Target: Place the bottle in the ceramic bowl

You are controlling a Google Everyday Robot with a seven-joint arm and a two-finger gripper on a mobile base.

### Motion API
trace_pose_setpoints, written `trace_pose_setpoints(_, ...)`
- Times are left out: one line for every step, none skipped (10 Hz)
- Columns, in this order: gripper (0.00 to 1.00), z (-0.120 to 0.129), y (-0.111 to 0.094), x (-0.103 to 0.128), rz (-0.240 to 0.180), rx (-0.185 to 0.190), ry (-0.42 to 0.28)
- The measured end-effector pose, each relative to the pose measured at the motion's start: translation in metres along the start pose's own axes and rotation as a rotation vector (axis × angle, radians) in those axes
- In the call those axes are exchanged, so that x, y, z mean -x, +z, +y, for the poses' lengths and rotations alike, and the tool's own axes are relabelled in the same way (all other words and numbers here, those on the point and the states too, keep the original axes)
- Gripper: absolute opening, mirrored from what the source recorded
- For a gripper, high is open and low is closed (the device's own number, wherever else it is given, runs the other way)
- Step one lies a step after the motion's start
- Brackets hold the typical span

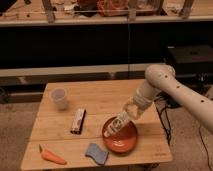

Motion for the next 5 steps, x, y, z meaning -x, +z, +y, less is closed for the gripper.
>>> trace_pose_setpoints(0.30,0.0006,0.0013,0.0008,-0.003,0.001,-0.002)
trace_pose_setpoints(0.19,0.0010,0.0018,0.0018,-0.005,0.002,-0.005)
trace_pose_setpoints(0.11,0.0012,0.0028,0.0026,-0.008,0.001,-0.007)
trace_pose_setpoints(0.05,0.0014,0.0035,0.0033,-0.009,0.002,-0.010)
trace_pose_setpoints(0.05,0.0011,0.0042,0.0035,-0.011,0.001,-0.012)
